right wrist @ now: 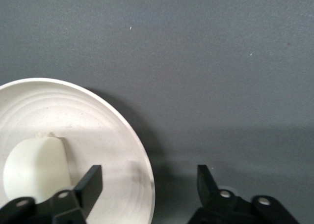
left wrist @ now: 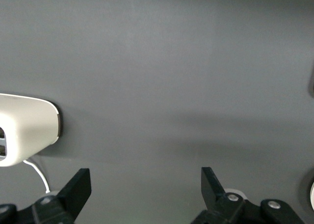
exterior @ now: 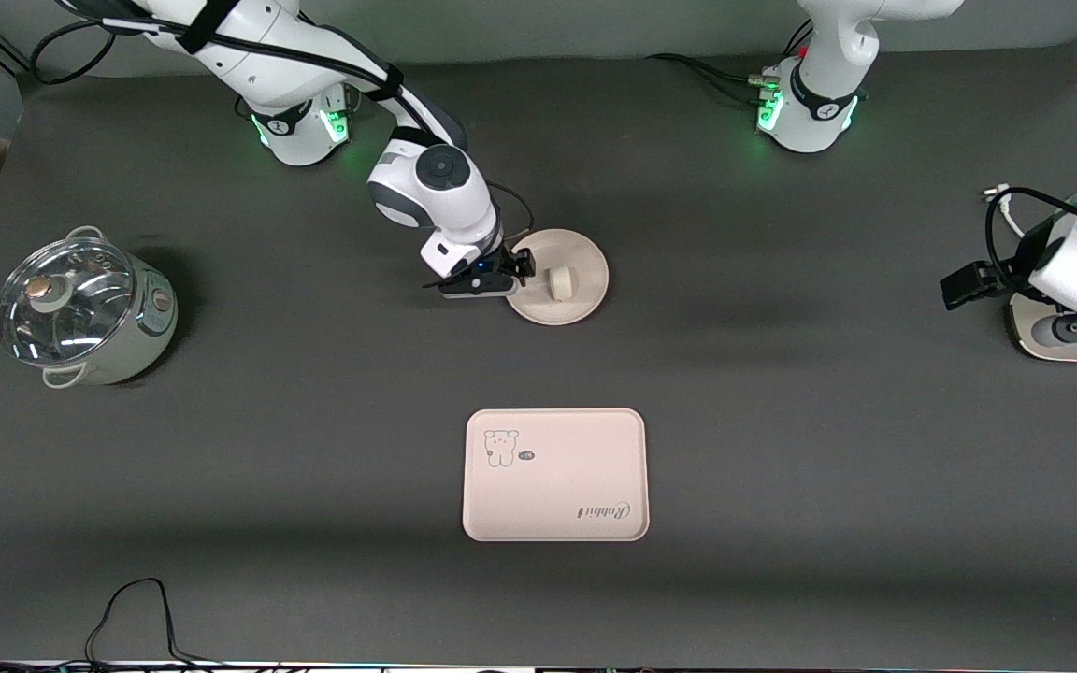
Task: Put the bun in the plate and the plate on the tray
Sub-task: 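Grasp the plate rim with the right gripper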
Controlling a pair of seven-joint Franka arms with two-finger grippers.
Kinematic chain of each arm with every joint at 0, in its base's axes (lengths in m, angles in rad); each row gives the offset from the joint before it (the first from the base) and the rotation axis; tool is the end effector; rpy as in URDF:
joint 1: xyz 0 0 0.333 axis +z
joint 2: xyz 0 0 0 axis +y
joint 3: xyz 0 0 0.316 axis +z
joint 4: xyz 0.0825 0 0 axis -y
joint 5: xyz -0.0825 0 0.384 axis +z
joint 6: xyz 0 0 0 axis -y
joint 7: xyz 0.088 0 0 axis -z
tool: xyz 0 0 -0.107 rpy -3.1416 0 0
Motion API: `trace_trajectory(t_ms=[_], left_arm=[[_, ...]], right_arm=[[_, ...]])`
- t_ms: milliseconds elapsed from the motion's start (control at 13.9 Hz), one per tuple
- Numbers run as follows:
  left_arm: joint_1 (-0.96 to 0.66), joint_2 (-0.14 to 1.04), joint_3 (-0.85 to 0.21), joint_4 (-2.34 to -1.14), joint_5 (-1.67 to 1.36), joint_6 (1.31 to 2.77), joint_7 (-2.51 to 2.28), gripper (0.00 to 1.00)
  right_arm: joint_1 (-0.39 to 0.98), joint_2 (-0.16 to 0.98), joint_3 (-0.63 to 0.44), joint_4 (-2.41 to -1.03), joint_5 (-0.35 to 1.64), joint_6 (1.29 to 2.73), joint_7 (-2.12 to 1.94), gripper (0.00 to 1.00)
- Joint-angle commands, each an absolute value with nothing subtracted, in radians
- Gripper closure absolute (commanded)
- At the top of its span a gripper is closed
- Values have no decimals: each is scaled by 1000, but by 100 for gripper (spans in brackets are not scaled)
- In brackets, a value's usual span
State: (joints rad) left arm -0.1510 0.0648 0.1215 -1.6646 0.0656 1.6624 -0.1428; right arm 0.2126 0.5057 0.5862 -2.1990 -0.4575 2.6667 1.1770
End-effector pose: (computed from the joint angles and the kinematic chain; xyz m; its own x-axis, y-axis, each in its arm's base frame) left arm 0.5755 -0.0124 0.5517 0.9927 0.1070 -0.0557 0.1023 -0.9914 -0.0813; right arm 0.3759 0.4129 0.1942 0.9990 -0.0441 0.0070 -0.0432 -0.9939 -0.1015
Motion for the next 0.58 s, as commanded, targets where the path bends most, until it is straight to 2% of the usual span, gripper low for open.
trace_trajectory(t_ms=[0,288,504], left_arm=[[-169,135,135,-1551,80,1591,-133,0],[-175,133,127,-1551,78,1586,-144,0],[-175,135,124,-1551,78,1586,-143,0]], right_arm=[[219,532,589,-2169,-495,2668,1224,24],[224,545,589,-2169,-499,2668,1224,45],[224,554,589,-2169,-509,2668,1235,50]])
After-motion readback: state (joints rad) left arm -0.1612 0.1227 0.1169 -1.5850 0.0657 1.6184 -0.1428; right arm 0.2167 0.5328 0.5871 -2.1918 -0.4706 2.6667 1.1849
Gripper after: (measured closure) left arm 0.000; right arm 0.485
